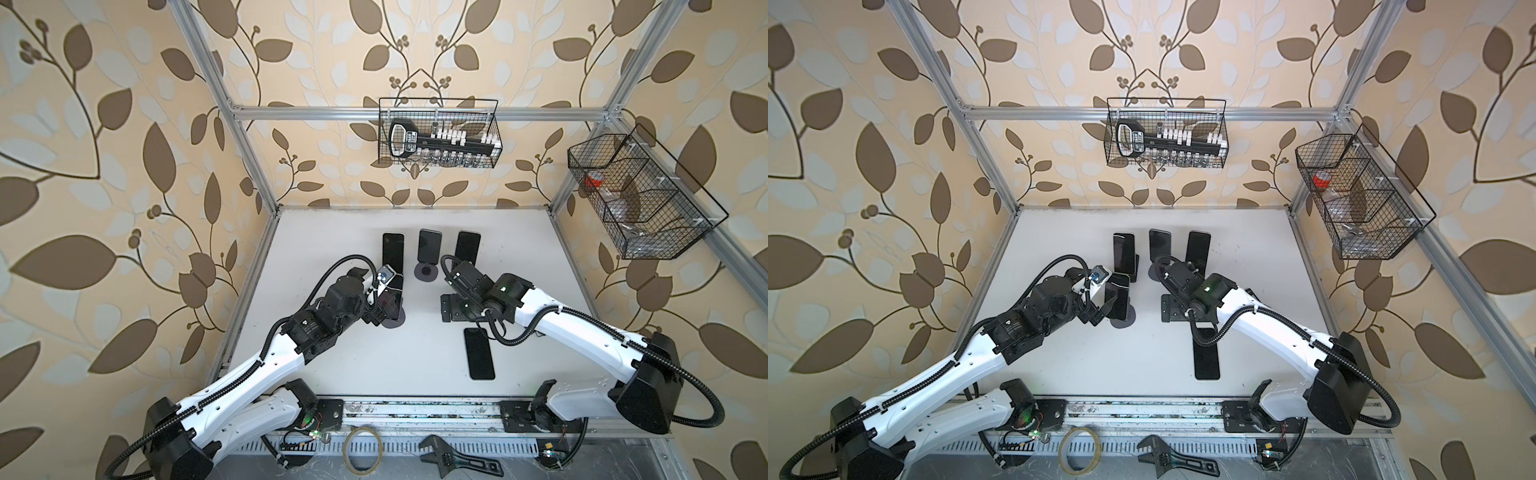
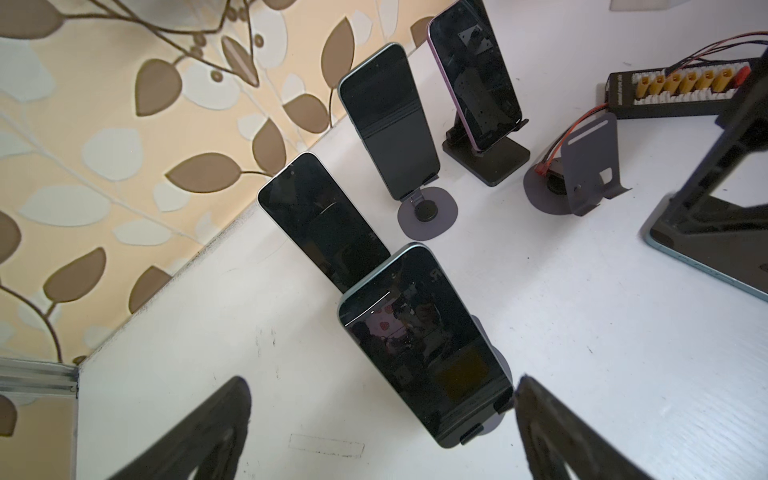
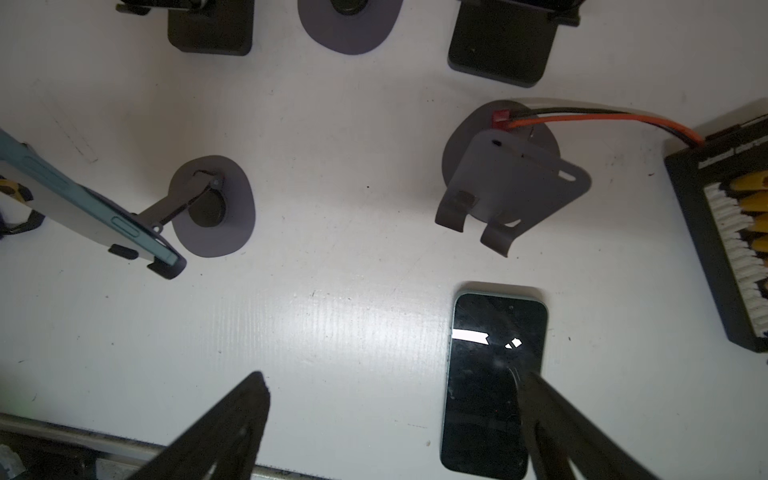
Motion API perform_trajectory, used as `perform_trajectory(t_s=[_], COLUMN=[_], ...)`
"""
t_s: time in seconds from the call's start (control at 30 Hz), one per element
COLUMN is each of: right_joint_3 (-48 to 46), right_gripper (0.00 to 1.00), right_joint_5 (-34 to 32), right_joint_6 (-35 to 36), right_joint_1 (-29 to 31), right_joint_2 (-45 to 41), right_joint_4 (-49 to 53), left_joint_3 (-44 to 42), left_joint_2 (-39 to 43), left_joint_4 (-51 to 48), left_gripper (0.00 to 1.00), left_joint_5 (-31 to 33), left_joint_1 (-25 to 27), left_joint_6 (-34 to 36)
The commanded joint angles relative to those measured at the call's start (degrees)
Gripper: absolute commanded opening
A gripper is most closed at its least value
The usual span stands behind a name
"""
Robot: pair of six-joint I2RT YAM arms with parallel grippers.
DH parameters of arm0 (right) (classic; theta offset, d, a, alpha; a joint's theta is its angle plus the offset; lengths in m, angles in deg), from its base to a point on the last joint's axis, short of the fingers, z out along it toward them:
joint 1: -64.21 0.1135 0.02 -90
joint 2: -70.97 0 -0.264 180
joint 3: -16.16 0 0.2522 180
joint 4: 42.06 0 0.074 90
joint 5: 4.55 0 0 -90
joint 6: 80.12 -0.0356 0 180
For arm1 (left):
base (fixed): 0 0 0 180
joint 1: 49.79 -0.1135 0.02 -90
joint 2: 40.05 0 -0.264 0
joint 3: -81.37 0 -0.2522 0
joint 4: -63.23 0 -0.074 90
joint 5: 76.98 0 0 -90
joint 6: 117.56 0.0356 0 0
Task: Remove the phone from the phone stand
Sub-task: 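Move the right gripper to the middle standing phone while the left arm draws back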
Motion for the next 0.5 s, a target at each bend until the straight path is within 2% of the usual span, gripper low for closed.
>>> perform_trajectory(t_s=[0.0,0.23,0.47], right_joint_3=[2.86,7.6,10.91], right_gripper=[0.94,0.93,0.92], right_joint_5=[-0.91,-2.98,-5.34], right_joint_6=[-1.56,-3.68,-5.03], right_joint_1=[1.75,5.19,8.08], right_joint_2=[1.99,4.64,5.83], right_joint_4=[-1.3,-5.32,-10.51], left_joint_3=[3.49,5.53,7.67], left_joint_2=[-0.48,-1.41,0.36], left_joint_4=[-0.75,-3.18,-12.31], left_gripper=[0.99,0.99,0.99], left_joint_5=[1.64,1.3,-0.77], left_joint_1=[-0.88,-4.09,-4.35], left_joint_6=[-2.61,-8.42,-19.77])
